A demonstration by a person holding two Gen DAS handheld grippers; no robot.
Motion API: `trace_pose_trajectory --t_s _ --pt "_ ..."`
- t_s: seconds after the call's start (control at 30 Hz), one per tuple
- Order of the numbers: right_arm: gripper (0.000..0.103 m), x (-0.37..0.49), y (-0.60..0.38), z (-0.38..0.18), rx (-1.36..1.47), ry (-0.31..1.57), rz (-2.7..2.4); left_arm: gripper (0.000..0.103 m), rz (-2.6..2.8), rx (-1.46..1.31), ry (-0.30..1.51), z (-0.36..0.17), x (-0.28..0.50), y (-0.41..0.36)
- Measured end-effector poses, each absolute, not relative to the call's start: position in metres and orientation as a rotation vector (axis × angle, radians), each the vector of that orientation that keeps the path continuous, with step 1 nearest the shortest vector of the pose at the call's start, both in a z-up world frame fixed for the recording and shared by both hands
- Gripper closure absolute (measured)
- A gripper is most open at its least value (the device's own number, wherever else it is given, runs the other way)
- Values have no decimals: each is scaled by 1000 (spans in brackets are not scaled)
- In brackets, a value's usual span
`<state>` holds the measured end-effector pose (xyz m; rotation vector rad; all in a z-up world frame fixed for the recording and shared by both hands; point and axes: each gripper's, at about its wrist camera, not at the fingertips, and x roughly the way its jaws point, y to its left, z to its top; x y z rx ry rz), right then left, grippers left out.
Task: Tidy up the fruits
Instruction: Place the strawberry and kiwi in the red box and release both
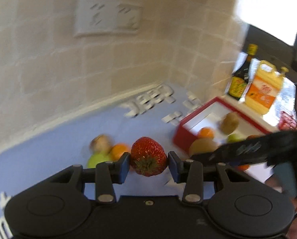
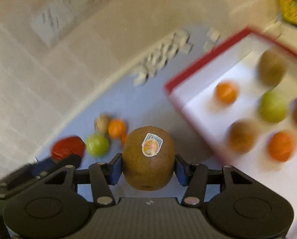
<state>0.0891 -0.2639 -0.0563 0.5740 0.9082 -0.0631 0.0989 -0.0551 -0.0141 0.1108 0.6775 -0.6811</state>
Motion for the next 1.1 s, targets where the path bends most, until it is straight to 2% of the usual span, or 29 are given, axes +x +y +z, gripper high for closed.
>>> trace_pose_trajectory --t_s 0.2,0.33,0.47,0.7,1.1 --pt "48 28 -353 15 558 722 -241 53 -850 135 576 18 85 -117" --pt "48 -4 -406 30 562 681 -360 53 -971 181 561 23 73 -170" --pt "48 -22 -442 19 562 730 -468 53 -1065 263 630 5 61 -221" --pt "48 -20 -457 -34 627 875 -443 53 -1130 386 819 -56 43 -291" --pt "48 -1 -446 -71 490 981 -515 53 -1144 498 943 -104 28 -329"
